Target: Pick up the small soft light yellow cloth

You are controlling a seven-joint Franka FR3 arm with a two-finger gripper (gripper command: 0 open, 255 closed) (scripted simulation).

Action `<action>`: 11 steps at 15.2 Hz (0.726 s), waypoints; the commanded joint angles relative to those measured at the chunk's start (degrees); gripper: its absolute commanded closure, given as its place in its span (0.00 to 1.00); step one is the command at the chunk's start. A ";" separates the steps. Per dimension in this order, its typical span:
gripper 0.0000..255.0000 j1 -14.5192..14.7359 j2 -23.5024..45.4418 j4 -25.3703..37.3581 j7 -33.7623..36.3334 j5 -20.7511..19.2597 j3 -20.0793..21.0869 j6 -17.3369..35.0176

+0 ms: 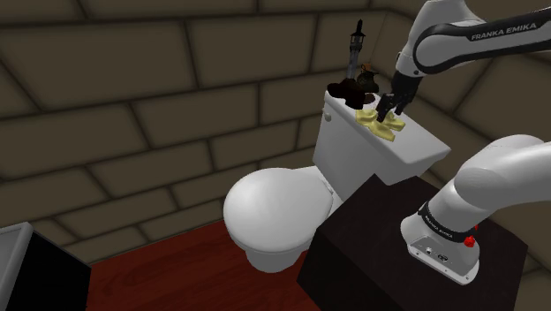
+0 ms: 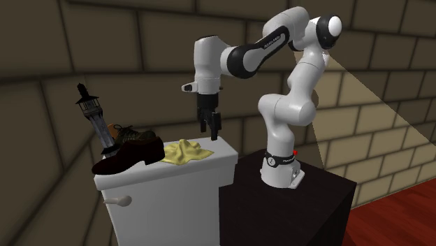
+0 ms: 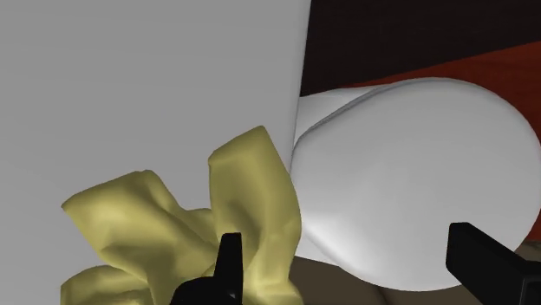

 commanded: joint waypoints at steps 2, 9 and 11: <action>0.00 -2.09 3.47 -2.09 -2.07 -2.47 -2.78 5.61; 0.00 -3.31 8.78 -4.97 -3.07 -4.35 -5.09 13.80; 0.00 -3.31 10.25 -5.70 -3.00 -4.56 -5.39 16.00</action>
